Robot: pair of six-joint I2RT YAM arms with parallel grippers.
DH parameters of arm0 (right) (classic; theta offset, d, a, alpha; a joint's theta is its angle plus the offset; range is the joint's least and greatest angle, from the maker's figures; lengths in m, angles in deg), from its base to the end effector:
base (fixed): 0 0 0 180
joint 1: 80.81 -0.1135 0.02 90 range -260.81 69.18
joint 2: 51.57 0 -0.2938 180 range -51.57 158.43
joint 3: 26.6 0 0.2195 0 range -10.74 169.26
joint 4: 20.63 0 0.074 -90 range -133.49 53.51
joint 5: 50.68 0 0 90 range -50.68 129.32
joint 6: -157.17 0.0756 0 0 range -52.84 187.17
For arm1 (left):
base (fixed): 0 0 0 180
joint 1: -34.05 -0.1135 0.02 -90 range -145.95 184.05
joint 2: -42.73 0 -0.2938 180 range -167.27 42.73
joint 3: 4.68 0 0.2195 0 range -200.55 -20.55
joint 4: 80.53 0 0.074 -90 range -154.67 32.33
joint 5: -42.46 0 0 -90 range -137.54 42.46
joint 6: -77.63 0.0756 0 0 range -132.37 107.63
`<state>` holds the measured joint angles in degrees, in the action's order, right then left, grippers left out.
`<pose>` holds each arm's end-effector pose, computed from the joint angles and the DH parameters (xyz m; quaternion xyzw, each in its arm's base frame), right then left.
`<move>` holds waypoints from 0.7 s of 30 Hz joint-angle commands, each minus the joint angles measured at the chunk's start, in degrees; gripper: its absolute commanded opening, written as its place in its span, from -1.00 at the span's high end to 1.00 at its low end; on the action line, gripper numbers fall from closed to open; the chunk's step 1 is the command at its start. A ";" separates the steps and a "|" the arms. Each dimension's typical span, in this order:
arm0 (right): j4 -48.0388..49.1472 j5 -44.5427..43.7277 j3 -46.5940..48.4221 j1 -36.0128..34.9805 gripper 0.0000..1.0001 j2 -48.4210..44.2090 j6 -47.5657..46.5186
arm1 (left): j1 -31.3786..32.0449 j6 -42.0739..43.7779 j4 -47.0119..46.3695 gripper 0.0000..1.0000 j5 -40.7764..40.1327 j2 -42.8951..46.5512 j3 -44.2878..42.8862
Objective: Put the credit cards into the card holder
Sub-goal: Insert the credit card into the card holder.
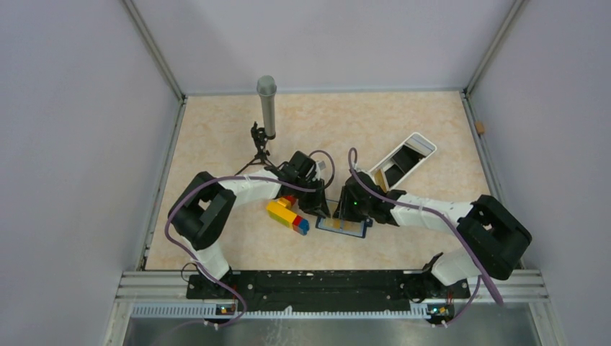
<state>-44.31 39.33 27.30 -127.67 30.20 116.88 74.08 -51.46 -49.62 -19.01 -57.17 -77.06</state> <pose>0.1812 0.1934 0.1845 0.0235 0.9439 0.2458 0.2190 0.2361 -0.2455 0.1819 0.0747 0.9320 -0.3507 0.0522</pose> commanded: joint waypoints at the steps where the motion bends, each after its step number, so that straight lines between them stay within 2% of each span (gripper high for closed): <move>1: 4.01 0.65 2.81 -0.71 0.44 0.18 0.50 | 0.42 -0.68 -2.57 0.56 0.85 0.84 0.92; 6: 5.81 0.42 2.41 -0.78 0.45 0.13 1.28 | 0.40 -1.47 -3.52 0.57 1.07 1.10 1.84; 9: -0.10 -4.18 4.17 -0.66 0.43 -1.73 -0.68 | 0.31 -0.44 -1.73 0.55 -0.60 2.37 1.24; 11: -4.30 -6.70 5.42 0.12 0.34 -4.00 -2.54 | 0.10 0.81 0.47 0.50 -1.83 3.20 0.34; 15: -10.62 -6.53 7.12 5.44 0.12 -10.90 -7.78 | -0.82 3.18 4.47 0.31 -2.55 5.12 -2.08; 17: -14.74 -6.10 9.05 8.94 0.01 -13.97 -11.31 | -1.59 4.45 6.94 0.14 -2.88 6.10 -3.50; 21: -22.76 -6.57 13.42 16.44 -0.17 -14.64 -18.33 | -2.89 7.48 11.98 -0.09 -3.57 7.92 -7.27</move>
<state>-58.21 34.37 35.45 -116.80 17.11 107.17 72.48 -48.03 -42.54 -21.41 -53.43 -79.46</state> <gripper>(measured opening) 0.555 0.505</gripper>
